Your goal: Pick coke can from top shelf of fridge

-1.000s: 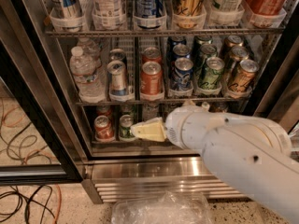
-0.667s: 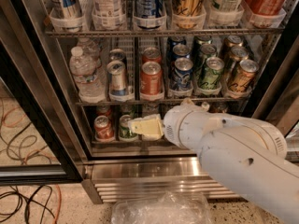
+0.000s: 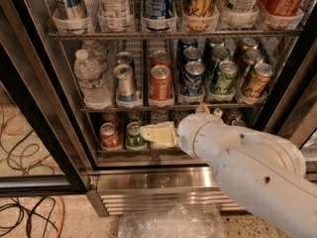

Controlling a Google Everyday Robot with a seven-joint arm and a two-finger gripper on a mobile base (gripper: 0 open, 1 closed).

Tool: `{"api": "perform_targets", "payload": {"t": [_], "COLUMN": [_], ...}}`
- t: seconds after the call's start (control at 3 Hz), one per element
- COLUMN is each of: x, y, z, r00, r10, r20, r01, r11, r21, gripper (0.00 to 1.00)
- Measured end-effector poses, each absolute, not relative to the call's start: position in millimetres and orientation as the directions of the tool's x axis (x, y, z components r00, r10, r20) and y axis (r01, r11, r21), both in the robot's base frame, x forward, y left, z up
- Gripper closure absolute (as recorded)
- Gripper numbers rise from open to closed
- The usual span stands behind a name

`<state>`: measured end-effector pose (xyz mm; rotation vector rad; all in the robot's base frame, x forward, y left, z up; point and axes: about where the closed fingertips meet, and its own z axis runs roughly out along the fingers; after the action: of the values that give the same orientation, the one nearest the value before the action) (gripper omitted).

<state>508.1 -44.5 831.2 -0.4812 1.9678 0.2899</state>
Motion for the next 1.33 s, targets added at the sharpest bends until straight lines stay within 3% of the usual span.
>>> {"api": "perform_targets", "payload": {"t": [0.33, 1.33], "x": [495, 494], "y": [-88, -91], "z": [815, 812], "r00": [-0.319, -0.207], "r10": [-0.187, -0.193], "r20": [-0.929, -0.959], "r01": [-0.375, -0.289], "r11": [0.925, 0.949], "r21": [-0.058, -0.129], "gripper": [0.0, 0.0]}}
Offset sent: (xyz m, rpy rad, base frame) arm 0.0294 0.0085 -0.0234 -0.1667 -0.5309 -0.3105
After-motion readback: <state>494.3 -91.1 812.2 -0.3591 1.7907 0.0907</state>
